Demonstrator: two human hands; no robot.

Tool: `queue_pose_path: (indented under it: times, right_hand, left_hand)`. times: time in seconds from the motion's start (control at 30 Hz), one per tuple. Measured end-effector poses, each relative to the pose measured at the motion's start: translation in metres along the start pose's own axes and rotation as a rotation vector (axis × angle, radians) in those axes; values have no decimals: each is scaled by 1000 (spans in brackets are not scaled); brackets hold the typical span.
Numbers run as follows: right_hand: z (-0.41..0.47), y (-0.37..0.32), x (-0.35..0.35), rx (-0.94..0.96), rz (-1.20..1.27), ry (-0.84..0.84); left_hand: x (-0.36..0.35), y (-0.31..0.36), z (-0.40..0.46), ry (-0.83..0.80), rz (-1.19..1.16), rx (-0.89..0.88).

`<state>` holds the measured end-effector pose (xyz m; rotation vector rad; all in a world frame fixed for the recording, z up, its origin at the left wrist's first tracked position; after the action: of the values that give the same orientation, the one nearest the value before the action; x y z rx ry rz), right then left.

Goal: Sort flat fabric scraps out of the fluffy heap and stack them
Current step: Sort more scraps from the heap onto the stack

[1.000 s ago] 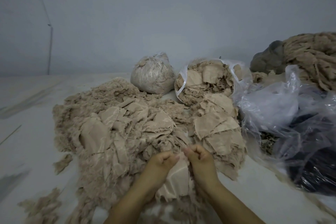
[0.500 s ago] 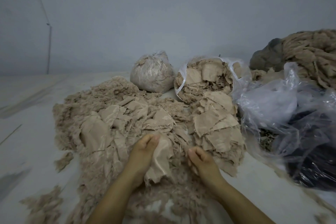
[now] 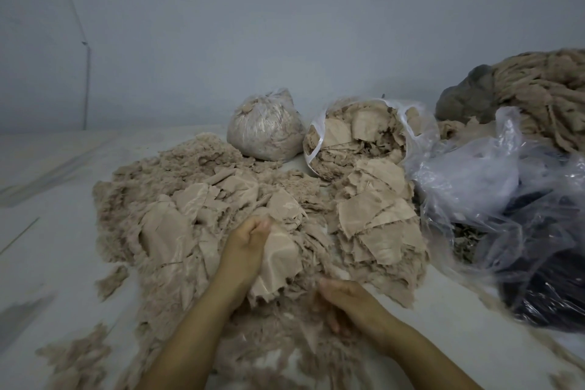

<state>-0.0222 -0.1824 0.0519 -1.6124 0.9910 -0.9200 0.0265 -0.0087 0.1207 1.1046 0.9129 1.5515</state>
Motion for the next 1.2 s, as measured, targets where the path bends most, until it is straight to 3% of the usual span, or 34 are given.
queue_pose_path:
  times: [0.13, 0.23, 0.3, 0.43, 0.53, 0.63, 0.7, 0.77, 0.87, 1.0, 1.07, 1.2]
  right_hand:
    - [9, -8, -8, 63, 148, 13]
    - [10, -3, 2, 32, 43, 80]
    - [7, -2, 14, -21, 0, 122]
    - [9, -17, 14, 89, 174, 116]
    - [19, -25, 7, 162, 108, 210]
    - [21, -26, 19, 217, 180, 431]
    - [18, -30, 23, 268, 152, 509]
    - [16, -33, 23, 318, 95, 565]
    - [14, -34, 18, 370, 27, 655]
    - [18, -28, 24, 319, 26, 744]
    - [21, -28, 37, 289, 96, 726]
    - [29, -54, 64, 253, 85, 701]
  left_hand:
    - [-24, 1, -8, -129, -32, -10]
    - [-14, 2, -3, -14, -38, -33]
    - [-9, -1, -1, -20, -22, -21]
    - [-32, -4, -9, -234, 70, -18]
    - [-49, -3, -16, -282, 22, -37]
    - [-47, -15, -17, -253, -128, 134]
    - [-45, -26, -23, -318, -190, 279]
    - [-50, -35, -32, -360, -414, 416]
    - [-58, -37, -36, -223, -645, 450]
    - [-42, -39, -28, 161, -409, 318]
    - [-32, -36, -23, 198, -333, 242]
    - [-30, -25, -18, 107, -309, 136]
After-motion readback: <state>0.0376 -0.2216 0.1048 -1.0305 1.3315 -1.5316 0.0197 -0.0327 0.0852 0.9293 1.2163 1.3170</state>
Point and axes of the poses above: each hand's wrist, its own z-axis towards the middle knuckle, its own x-axis out of the back of the hand, y = z × x, the point moved 5 cm from there along z, towards the middle knuckle, and after that the axes turned 5 degrees about -x, right-handed, at the moved point
